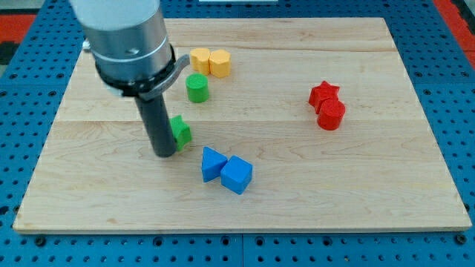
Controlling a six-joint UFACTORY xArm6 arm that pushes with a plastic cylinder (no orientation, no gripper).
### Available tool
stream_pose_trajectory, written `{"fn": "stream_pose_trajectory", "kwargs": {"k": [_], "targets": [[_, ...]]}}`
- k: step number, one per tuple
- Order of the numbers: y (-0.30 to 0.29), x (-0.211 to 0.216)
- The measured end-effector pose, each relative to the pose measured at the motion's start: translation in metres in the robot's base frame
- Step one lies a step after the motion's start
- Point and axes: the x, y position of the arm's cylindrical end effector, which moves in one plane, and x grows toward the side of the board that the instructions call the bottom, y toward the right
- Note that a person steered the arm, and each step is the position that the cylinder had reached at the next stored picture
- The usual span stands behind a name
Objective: Push the green star into the green circle
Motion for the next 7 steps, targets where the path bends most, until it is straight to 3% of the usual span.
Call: {"fn": "stream_pose_trajectory", "kwargs": {"k": [2, 7], "targets": [[0.009, -0.056], [0.038, -0.05]]}}
